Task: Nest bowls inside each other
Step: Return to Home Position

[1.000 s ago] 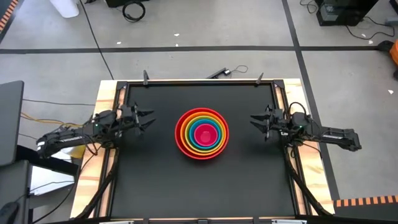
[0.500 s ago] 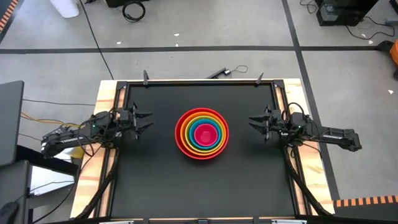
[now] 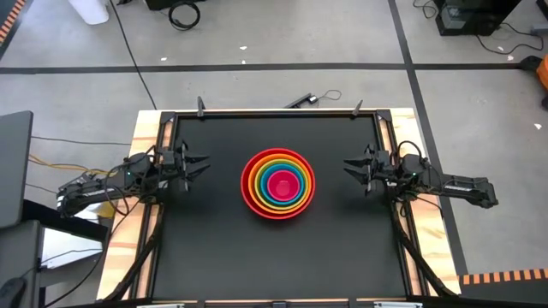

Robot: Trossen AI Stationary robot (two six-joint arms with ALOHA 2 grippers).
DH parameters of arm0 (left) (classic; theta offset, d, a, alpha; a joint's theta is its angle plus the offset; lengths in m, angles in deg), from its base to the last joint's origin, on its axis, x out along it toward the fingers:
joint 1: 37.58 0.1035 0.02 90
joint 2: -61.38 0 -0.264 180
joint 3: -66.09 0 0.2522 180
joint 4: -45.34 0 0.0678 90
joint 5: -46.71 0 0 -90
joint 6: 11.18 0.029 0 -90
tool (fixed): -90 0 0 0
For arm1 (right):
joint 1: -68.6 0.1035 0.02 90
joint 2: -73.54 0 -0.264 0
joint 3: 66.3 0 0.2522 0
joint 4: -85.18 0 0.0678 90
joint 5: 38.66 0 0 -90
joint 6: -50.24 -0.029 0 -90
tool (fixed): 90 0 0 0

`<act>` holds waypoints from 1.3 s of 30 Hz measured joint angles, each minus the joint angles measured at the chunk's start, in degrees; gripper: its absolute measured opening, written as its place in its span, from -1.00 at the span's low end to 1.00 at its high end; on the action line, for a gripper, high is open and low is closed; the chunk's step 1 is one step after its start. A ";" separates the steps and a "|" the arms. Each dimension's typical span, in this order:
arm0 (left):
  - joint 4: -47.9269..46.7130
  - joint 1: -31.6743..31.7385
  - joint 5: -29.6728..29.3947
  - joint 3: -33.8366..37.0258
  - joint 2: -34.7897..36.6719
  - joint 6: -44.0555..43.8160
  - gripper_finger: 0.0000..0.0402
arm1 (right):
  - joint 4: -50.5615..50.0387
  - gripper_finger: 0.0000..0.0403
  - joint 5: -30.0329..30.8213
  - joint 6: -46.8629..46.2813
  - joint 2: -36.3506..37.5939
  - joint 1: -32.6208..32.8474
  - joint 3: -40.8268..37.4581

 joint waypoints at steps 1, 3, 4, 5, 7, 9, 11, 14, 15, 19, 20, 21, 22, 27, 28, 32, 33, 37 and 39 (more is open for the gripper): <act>0.05 0.00 0.00 -0.05 0.04 -0.12 -0.30 | 0.32 -0.26 0.01 0.24 0.00 0.00 0.00; -0.26 0.00 0.02 -0.05 0.03 -0.71 -0.32 | 0.56 -0.26 -0.06 0.46 0.00 0.00 0.00; -0.27 0.00 0.01 -0.05 0.03 -0.91 -0.32 | 0.49 -0.26 -0.11 0.44 0.00 0.00 0.00; -0.28 0.00 0.00 -0.05 0.19 -1.02 -0.32 | 0.33 -0.26 -0.12 0.34 0.00 0.00 0.00; -1.10 0.00 0.02 -0.05 0.73 -0.94 -0.33 | -0.31 -0.26 -0.15 -0.05 0.00 0.00 0.00; -0.73 0.00 0.00 0.37 0.73 -0.80 -0.33 | -0.43 -0.26 -0.34 -0.68 0.00 0.10 -0.34; 4.11 0.00 0.02 2.94 0.73 -0.76 -0.33 | 0.88 -0.26 -0.17 -1.30 0.02 0.32 -1.71; 7.37 0.25 -0.44 4.63 0.35 -0.36 -0.33 | 0.59 -0.26 0.90 -1.33 -0.06 0.81 -1.88; 7.42 0.48 -0.55 4.63 0.24 -0.35 -0.33 | 0.75 -0.27 1.27 -1.24 -0.04 1.00 -1.89; 7.83 0.87 -0.63 4.63 0.35 -0.72 -0.40 | 1.63 -0.37 1.30 0.27 0.07 1.69 -1.88; 8.00 0.87 -0.61 4.63 0.35 -0.87 -0.45 | 1.42 -0.43 1.07 0.83 0.05 1.88 -1.88; 8.10 0.87 -0.63 4.63 0.35 -0.87 -0.52 | 1.35 -0.52 0.74 1.48 0.04 2.07 -1.88; 8.11 0.87 -0.61 4.63 0.35 -0.85 -0.61 | 1.46 -0.63 0.60 1.92 0.05 2.24 -1.88; 9.17 0.92 0.03 4.63 0.31 2.07 -0.96 | 2.10 -0.94 0.51 3.68 0.07 2.34 -1.88; 9.32 0.93 0.05 4.63 0.31 3.00 -0.97 | 1.89 -0.95 0.49 3.57 0.04 2.34 -1.88; 8.79 1.85 0.18 4.63 0.31 4.33 -0.98 | 0.56 -0.96 0.19 3.35 0.04 2.34 -1.88; 8.63 2.07 0.18 4.63 0.31 4.33 -0.96 | 0.63 -0.94 0.50 3.30 0.02 2.34 -1.89; 8.32 2.27 0.18 4.63 0.31 4.29 -0.89 | 0.94 -0.80 0.71 2.96 0.02 2.34 -1.90; 8.30 2.27 0.18 4.63 0.31 4.27 -0.87 | 0.94 -0.76 0.71 2.96 0.02 2.34 -1.88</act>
